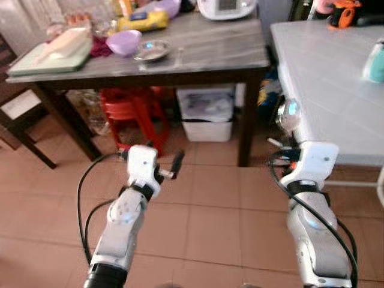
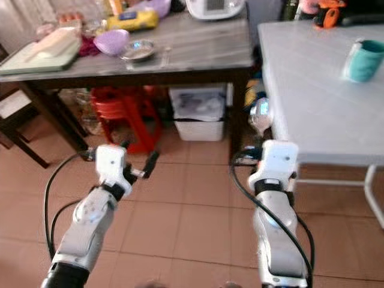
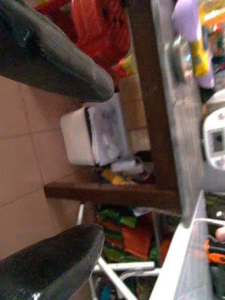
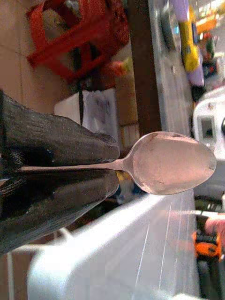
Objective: Setting the table
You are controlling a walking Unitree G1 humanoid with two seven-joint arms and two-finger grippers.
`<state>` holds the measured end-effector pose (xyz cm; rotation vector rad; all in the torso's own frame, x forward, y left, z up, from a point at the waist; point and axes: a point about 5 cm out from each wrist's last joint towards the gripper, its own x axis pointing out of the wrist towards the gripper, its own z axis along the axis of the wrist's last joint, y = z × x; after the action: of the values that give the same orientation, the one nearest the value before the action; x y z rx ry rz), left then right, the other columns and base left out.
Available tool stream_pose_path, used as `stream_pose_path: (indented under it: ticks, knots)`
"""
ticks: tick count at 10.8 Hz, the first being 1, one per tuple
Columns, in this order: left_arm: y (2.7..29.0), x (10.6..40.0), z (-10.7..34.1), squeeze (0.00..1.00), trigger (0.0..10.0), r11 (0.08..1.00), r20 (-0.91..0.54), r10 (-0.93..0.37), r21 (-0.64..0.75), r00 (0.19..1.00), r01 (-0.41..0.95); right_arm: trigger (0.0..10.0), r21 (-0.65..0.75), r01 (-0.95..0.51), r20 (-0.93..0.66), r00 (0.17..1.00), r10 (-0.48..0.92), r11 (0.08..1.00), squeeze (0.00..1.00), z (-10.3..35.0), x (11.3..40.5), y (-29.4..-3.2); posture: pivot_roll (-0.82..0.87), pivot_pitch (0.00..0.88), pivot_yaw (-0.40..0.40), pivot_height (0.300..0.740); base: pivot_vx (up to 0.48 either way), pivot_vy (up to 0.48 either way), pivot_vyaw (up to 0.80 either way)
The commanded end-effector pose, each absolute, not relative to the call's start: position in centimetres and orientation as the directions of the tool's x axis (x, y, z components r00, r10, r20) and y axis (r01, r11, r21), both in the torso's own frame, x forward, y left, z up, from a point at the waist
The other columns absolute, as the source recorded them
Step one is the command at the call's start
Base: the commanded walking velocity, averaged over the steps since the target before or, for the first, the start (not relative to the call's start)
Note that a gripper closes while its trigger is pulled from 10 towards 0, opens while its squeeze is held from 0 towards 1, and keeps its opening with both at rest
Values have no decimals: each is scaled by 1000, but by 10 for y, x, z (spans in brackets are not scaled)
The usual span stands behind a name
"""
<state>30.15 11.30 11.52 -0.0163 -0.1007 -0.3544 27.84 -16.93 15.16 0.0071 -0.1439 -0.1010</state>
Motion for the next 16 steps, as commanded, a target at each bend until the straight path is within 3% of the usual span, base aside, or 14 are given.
stream_pose_path:
  ticks: [1, 4, 10, 16]
  knots:
    - [125, 300, 110, 0, 10000, 951, 81, -309, 14, 948, 309, 10000, 28, 70, 163, 984, -73, 997, 0, 155, 279, -160, -89, 93, 132, 740, 0, 480, 0]
    - [120, 299, 108, 0, 10000, 948, 78, -318, 8, 945, 318, 10000, 25, 72, 164, 984, -75, 997, 0, 156, 280, -162, -102, 83, 125, 740, 0, 461, 0]
    - [119, 304, 115, 0, 10000, 936, 123, -347, -18, 930, 352, 10000, 16, 67, 179, 981, -69, 998, 0, 157, 283, -164, -109, 46, 126, 740, 0, 0, 0]
    - [113, 303, 115, 0, 10000, 921, 126, -380, -35, 916, 387, 10000, 8, 71, 186, 980, -71, 997, 0, 157, 283, -165, -110, 47, 129, 740, 343, 0, 0]
